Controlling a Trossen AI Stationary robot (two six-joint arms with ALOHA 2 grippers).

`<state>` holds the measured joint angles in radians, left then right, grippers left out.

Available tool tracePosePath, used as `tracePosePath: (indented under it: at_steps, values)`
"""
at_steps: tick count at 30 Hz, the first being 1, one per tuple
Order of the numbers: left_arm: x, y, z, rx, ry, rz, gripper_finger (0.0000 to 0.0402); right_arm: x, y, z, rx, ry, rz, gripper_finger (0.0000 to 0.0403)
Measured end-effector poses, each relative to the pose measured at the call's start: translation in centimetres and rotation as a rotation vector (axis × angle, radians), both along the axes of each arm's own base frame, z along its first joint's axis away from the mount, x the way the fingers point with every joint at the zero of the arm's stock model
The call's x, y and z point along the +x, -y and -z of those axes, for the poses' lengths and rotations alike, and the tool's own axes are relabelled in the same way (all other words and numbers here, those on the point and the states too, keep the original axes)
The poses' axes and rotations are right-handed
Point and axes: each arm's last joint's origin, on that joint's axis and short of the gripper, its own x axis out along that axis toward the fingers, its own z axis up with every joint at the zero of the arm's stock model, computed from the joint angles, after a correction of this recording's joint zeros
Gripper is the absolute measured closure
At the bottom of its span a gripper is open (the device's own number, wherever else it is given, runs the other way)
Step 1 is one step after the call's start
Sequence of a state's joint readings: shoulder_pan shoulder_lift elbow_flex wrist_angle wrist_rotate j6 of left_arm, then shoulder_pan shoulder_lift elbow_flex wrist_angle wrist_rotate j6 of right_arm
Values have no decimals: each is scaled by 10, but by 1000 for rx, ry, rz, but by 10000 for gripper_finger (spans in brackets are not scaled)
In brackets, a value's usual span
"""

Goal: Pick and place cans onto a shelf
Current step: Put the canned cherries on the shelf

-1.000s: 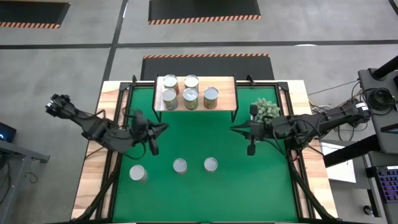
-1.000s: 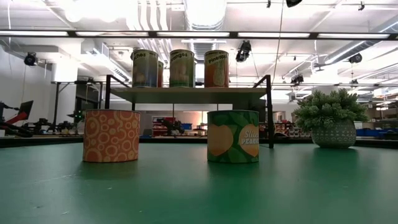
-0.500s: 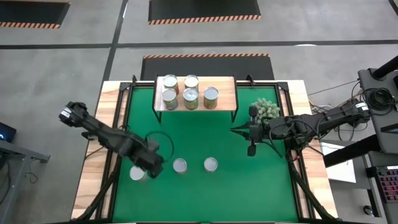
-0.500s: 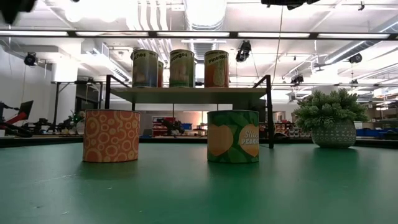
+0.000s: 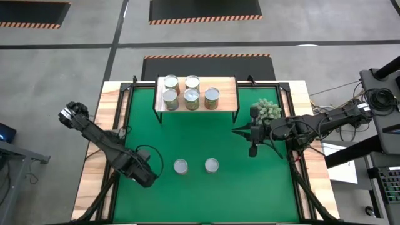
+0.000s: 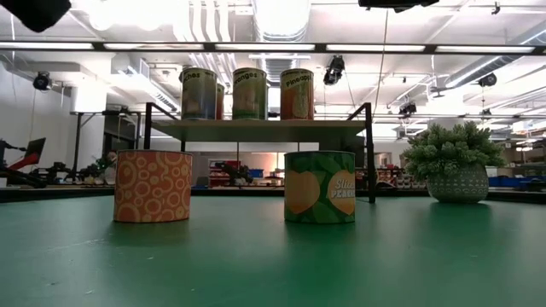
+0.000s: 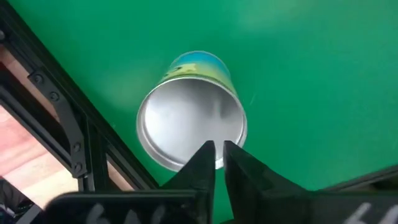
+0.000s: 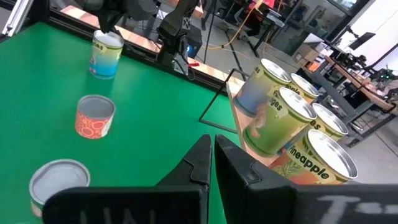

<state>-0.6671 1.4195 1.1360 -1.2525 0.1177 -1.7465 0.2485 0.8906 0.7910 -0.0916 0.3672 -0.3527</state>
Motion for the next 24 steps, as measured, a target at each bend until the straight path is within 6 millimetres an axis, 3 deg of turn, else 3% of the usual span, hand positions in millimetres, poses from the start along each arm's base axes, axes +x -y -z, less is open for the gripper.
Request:
tracePosePath:
  at_steps: [5,16,20,24]
  values:
    - [-1,-2,-2,14,13,-8,316,0,0,0,-6,-1,-1,394]
    - [-6,-4,0,54,-30,-36,93,0,0,1,10,-8,3,394]
    - [-6,-3,1,63,-12,-16,51,0,0,2,10,-11,3,394]
    - [-7,-1,1,67,-3,-11,41,-1,0,3,13,-21,5,394]
